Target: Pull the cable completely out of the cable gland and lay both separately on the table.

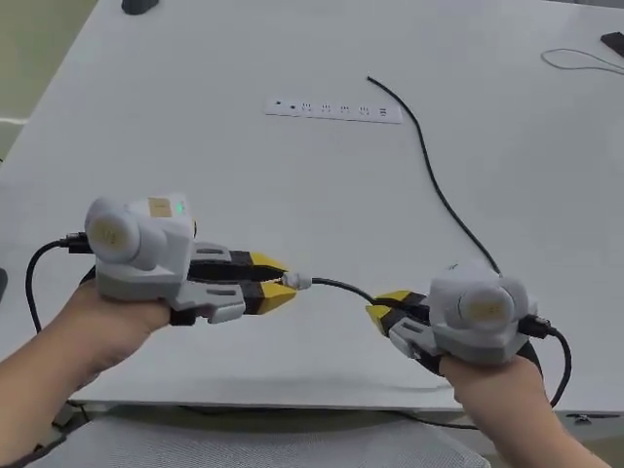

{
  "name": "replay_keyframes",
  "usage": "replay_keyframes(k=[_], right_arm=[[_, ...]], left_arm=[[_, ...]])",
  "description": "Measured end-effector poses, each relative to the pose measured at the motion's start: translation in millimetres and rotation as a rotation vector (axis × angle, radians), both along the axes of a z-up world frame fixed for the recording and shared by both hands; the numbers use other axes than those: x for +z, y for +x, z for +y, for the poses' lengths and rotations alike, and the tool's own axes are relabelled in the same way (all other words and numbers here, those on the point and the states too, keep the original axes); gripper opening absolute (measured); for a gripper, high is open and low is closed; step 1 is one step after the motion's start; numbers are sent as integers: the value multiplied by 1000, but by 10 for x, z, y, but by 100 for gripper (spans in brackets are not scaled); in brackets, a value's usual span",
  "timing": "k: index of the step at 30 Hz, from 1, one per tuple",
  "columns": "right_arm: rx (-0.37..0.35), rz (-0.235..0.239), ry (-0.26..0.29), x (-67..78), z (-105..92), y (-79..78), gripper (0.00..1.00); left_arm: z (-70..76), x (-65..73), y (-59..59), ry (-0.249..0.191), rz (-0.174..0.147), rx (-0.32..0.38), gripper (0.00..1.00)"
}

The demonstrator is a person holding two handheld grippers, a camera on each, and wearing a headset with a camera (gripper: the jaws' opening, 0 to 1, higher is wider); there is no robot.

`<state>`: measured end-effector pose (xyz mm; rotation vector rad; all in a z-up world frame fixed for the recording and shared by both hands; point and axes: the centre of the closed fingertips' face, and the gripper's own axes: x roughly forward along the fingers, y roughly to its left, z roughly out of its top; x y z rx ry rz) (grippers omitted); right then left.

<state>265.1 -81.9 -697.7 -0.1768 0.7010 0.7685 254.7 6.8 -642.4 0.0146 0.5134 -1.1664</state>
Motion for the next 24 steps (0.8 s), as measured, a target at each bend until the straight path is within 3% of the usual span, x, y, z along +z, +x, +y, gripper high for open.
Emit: replay_keyframes(k=[3, 5, 8, 9, 12, 15, 24], right_arm=[[36, 17, 21, 127, 117, -37, 18], [93, -44, -4, 280, 242, -24, 20], [161, -91, -38, 377, 393, -35, 23], [211, -129, -70, 427, 486, -42, 23], [278, -196, -156, 441, 588, -36, 20], [337, -213, -212, 369, 659, -56, 18], [364, -226, -193, 373, 767, -57, 7]], left_arm=[[4, -14, -3, 5, 0, -3, 15], [8, -13, -1, 5, -3, -3, 15], [5, -12, -4, 5, -2, -4, 15], [5, -12, -7, 6, -2, -5, 15], [5, -9, -11, 6, -2, -7, 15], [5, -7, -14, 6, -2, -8, 15], [-6, -1, -33, 5, -1, -12, 15]])
